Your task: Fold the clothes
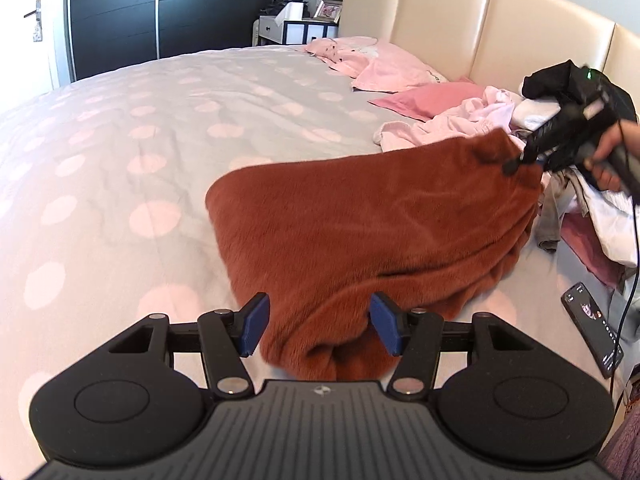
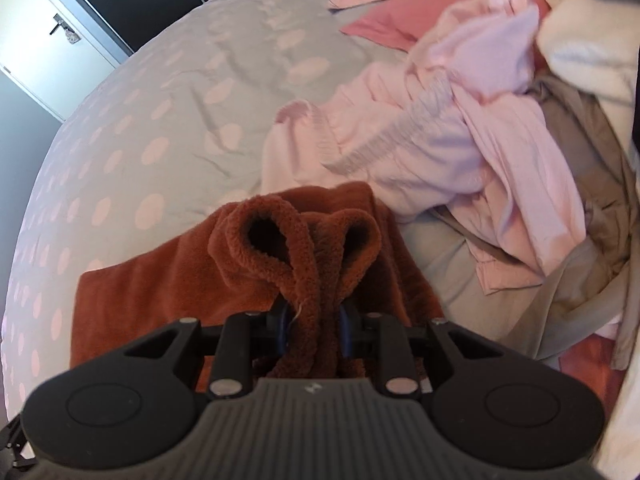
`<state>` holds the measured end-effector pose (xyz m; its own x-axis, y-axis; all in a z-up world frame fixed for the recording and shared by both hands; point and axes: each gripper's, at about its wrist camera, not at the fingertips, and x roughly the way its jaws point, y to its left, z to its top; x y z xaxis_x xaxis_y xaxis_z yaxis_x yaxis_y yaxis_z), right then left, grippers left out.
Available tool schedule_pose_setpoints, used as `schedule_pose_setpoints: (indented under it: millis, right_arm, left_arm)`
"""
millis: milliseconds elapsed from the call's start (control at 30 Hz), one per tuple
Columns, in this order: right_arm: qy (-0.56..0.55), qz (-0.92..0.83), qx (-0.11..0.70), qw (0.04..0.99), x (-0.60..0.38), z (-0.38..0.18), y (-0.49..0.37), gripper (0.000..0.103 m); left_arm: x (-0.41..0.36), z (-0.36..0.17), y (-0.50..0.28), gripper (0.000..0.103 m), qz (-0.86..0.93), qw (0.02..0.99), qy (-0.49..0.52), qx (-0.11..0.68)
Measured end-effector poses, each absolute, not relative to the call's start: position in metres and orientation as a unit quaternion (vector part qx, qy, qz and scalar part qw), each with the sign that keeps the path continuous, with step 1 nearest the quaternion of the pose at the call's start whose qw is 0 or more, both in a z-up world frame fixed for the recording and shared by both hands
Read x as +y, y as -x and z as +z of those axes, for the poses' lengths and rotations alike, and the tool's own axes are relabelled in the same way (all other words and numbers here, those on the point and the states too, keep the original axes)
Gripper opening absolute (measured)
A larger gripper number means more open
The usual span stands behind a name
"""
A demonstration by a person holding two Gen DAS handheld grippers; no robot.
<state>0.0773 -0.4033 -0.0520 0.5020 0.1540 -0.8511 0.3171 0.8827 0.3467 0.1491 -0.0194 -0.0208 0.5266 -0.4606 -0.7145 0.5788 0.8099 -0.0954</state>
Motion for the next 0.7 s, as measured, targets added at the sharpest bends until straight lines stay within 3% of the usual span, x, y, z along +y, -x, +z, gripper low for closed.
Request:
schedule_pose_setpoints:
  millis: [233,467,600,667,700]
  right_arm:
    - [-0.21,-0.045,0.497,0.841,-0.413,-0.076,-0.073,0.041]
    - [-0.218,-0.048,0.434,0.873,-0.431,-0.043,-0.05,0.071]
    - [-0.2,-0.04,0.404,0.891,-0.421,-0.024,-0.046,0.068]
    - [-0.179,-0.032,0.39,0.903,-0.409,-0.013,-0.046,0.043]
    - [-0.174,-0.018,0.383,0.907,-0.402,-0.009,-0.048,0.042]
  left_arm:
    - [-0.043,-0.023,-0.178,0.054,-0.299,0.861,-0.085,0.403]
    - [-0.054,-0.009,-0.188,0.054,-0.297,0.871,-0.088,0.382]
    - [-0.06,-0.006,-0.196,0.051,-0.293,0.872,-0.094,0.38]
    - [-0.063,-0.006,-0.201,0.05,-0.291,0.873,-0.092,0.38]
    - [-0.065,-0.006,-0.204,0.05,-0.29,0.874,-0.091,0.379]
